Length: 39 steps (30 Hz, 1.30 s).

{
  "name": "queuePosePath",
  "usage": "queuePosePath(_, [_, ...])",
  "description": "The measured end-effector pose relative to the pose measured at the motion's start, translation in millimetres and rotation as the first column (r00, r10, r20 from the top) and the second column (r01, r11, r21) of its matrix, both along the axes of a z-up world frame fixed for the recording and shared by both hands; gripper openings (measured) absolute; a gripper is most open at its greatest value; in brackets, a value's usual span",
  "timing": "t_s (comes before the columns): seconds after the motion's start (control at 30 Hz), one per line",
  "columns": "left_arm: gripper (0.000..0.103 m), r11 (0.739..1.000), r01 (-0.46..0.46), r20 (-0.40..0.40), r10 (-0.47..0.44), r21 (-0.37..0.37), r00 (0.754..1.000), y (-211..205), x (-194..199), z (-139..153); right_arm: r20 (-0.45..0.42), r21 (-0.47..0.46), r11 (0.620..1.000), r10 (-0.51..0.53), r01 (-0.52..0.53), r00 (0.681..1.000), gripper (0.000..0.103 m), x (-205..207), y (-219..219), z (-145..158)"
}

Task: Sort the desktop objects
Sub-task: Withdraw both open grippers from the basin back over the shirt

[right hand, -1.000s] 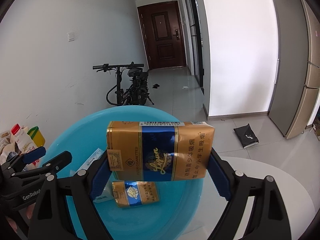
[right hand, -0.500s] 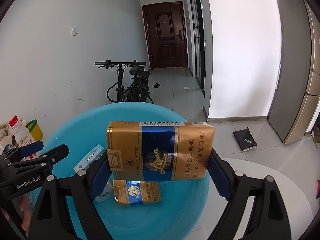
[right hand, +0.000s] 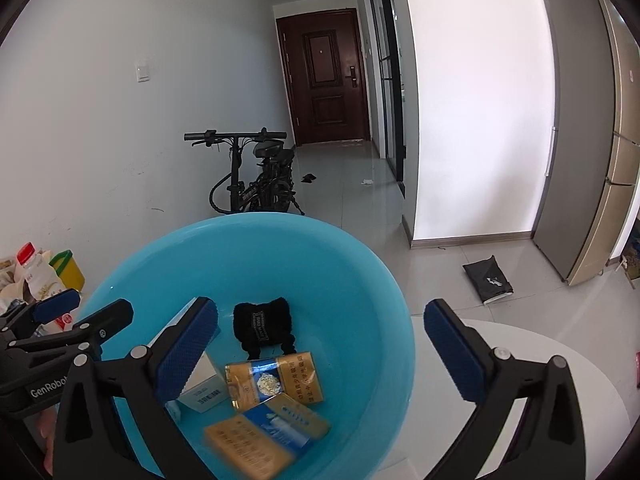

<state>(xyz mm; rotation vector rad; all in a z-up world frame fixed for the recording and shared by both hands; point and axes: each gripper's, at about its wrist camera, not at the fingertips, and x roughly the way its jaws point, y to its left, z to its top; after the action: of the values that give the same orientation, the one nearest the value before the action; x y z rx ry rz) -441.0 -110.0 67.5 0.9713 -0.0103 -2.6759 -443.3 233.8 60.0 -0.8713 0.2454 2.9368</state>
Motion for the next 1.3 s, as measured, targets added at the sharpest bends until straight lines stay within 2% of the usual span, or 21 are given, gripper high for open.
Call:
queuePosePath(0.2, [0.089,0.994,0.024,-0.018,-0.027,-0.109,0.999,19,14,6,-0.017,0.069,0.997,-0.018,0.02,1.0,0.103,12,-11,1])
queuePosePath(0.27, [0.089,0.992,0.041,-0.013,-0.042,-0.118,0.999,18,15,4,-0.028,0.073,0.997,-0.021,0.023,0.999,0.103,14,-12,2])
queuePosePath(0.37, [0.089,0.994,0.044,0.003,-0.044,-0.104,0.999,15,17,4,-0.022,0.071,0.997,-0.02,0.021,1.0,0.103,14,-12,5])
queuePosePath(0.43, [0.089,0.996,0.03,-0.033,-0.033,-0.09,0.999,13,26,7,-0.028,0.087,0.996,-0.019,0.021,0.999,0.103,17,-15,8])
queuePosePath(0.53, [0.089,0.999,0.024,-0.09,-0.028,-0.043,0.996,8,41,11,-0.082,0.105,0.994,-0.014,0.023,0.997,0.103,30,-21,15])
queuePosePath(0.6, [0.089,0.999,0.035,-0.093,-0.037,-0.03,0.995,6,49,12,-0.109,0.116,0.993,-0.006,0.019,0.994,0.103,40,-25,18])
queuePosePath(0.77, [0.089,0.993,0.042,-0.089,-0.052,-0.11,0.995,14,68,13,-0.128,0.128,0.992,0.022,-0.005,0.991,0.103,62,-34,17])
queuePosePath(0.97, [0.089,0.995,0.033,-0.076,-0.04,-0.093,0.996,6,90,3,-0.162,0.044,0.999,0.005,0.002,0.987,0.103,86,-29,5])
queuePosePath(1.07, [0.089,0.997,0.029,-0.104,-0.037,-0.076,0.994,2,106,-1,-0.183,0.025,1.0,0.001,0.004,0.983,0.103,97,-27,4])
queuePosePath(1.13, [0.089,0.997,0.021,-0.114,-0.029,-0.071,0.993,-1,114,-6,-0.195,0.05,0.999,0.0,0.01,0.981,0.103,104,-29,3])
queuePosePath(1.3, [0.089,0.999,0.03,-0.082,-0.031,-0.015,0.996,-5,130,-20,-0.187,0.13,0.992,0.024,0.0,0.982,0.103,120,-39,-6])
